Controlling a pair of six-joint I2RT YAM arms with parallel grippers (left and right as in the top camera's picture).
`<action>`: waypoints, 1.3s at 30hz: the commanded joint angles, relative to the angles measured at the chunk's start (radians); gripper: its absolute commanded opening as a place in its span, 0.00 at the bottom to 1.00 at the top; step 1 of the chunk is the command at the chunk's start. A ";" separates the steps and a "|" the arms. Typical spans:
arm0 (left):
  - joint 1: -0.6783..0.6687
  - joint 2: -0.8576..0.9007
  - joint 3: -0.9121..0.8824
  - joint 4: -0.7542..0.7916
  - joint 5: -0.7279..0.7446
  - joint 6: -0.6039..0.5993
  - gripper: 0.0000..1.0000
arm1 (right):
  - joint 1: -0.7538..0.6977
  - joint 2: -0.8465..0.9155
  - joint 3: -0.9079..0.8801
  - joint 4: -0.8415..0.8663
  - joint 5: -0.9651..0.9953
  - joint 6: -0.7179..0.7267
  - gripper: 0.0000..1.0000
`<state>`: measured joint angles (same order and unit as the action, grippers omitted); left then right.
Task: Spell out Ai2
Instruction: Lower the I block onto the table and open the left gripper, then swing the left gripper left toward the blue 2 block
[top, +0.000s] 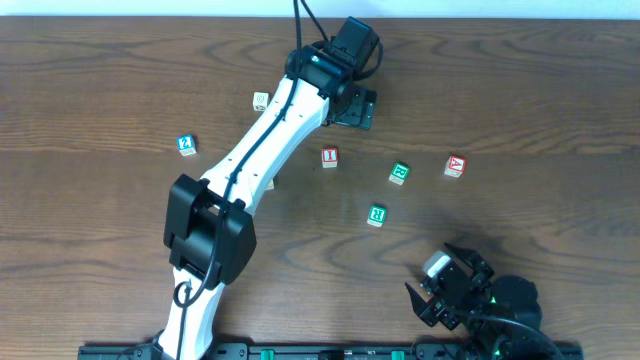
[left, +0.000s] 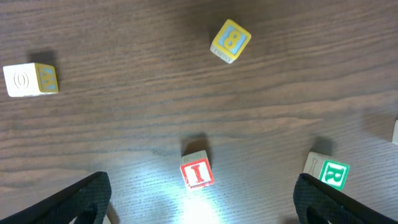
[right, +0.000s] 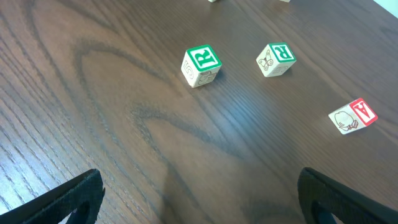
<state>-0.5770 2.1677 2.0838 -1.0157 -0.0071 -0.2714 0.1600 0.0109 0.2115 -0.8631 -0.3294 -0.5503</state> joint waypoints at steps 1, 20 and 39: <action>-0.002 -0.016 0.015 -0.020 0.007 0.014 0.95 | -0.008 -0.005 -0.013 -0.002 -0.015 -0.005 0.99; 0.076 -0.049 0.015 -0.237 -0.124 -0.032 0.95 | -0.008 -0.005 -0.013 -0.002 -0.015 -0.005 0.99; 0.507 -0.221 -0.335 -0.253 -0.051 -0.069 1.00 | -0.008 -0.005 -0.013 0.086 -0.011 -0.043 0.99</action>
<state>-0.0746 1.9888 1.8793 -1.3067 -0.0677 -0.3374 0.1600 0.0109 0.2089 -0.7902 -0.3294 -0.5747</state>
